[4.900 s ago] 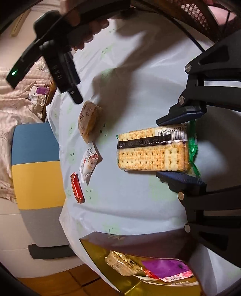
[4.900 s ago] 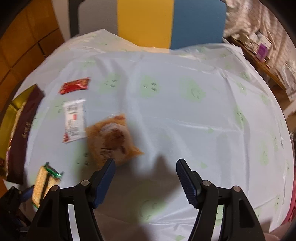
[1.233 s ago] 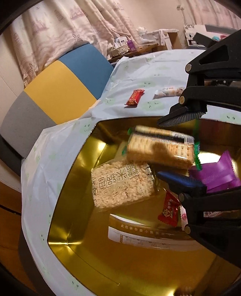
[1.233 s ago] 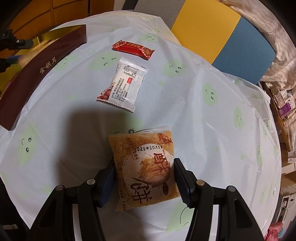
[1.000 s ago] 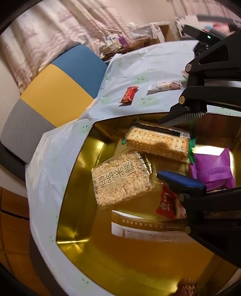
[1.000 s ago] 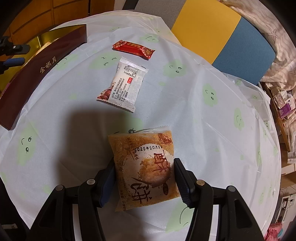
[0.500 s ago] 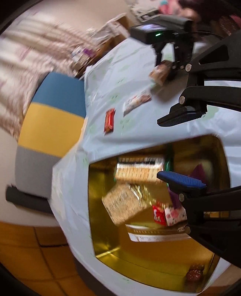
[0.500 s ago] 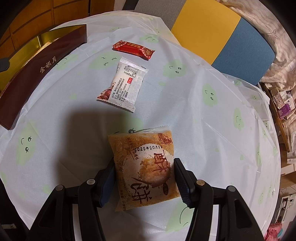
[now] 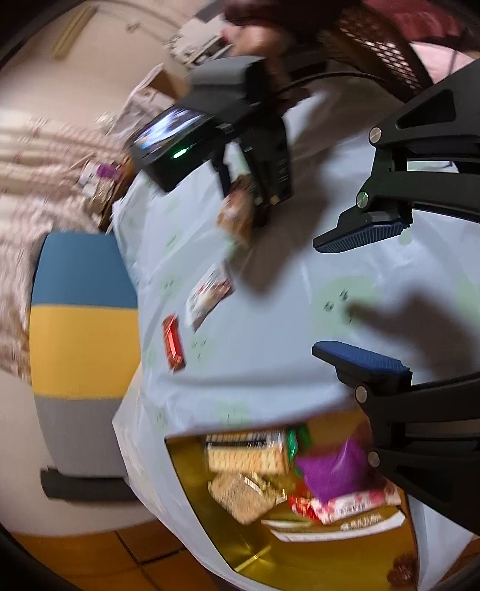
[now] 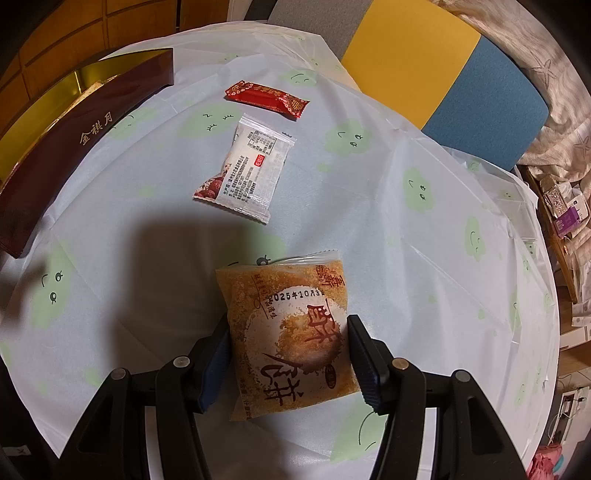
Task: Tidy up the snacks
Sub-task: 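Open the left tool to drop the cracker pack into the tin, then lift the round pastry bag with the right tool toward the tin, then open the right tool over the gold tin to drop the pastry bag, then reach the right tool to the white snack packet and close on it, then hold the white packet in the right tool while the left tool reaches the red candy, then close the left tool on the red-and-gold candy and lift it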
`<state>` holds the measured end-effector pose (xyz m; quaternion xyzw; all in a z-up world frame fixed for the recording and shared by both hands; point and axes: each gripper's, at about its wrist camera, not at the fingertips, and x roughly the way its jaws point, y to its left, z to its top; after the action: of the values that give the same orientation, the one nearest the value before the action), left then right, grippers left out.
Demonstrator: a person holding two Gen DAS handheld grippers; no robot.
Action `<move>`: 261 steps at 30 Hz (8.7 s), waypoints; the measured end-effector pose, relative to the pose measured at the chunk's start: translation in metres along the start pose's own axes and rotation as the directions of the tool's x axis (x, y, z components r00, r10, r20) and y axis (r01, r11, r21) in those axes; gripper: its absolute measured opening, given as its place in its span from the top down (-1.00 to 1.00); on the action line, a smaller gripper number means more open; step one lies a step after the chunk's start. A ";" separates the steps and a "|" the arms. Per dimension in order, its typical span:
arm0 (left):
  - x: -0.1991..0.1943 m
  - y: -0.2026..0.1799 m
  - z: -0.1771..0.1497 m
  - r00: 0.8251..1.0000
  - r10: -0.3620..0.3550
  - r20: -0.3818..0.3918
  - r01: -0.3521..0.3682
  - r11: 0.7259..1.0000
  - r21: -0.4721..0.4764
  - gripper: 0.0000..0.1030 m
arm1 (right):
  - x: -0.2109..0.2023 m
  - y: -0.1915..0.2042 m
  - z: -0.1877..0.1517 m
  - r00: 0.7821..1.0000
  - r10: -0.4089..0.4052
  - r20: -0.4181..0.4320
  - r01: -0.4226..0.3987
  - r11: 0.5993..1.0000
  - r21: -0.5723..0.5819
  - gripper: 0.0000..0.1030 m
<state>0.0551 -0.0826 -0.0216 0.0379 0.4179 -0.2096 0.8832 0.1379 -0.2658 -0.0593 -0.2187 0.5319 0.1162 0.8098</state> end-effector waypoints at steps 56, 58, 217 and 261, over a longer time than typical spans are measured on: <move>0.026 -0.012 -0.055 0.995 -0.060 0.077 0.057 0.997 0.048 -0.02 | -0.011 -0.003 0.019 0.993 0.108 -0.038 -0.102 0.986 0.135 -0.15; 0.026 -0.012 -0.055 0.995 -0.063 0.077 0.060 0.997 0.043 -0.02 | -0.019 0.004 0.027 0.990 0.142 -0.016 -0.139 0.983 0.119 -0.15; 0.187 0.038 0.182 0.936 0.249 -0.249 -0.156 0.927 0.342 -0.04 | 0.030 -0.027 0.045 0.989 0.123 -0.078 -0.119 0.991 0.059 0.19; 0.052 -0.018 0.045 0.960 0.028 -0.277 -0.004 0.996 0.085 0.02 | 0.021 -0.018 0.039 0.994 0.087 -0.060 -0.084 0.995 0.050 -0.01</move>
<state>0.1100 -0.1278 -0.0298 0.1071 0.5284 -0.2123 0.8150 0.1859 -0.2644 -0.0614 -0.1800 0.5683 0.1312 0.7921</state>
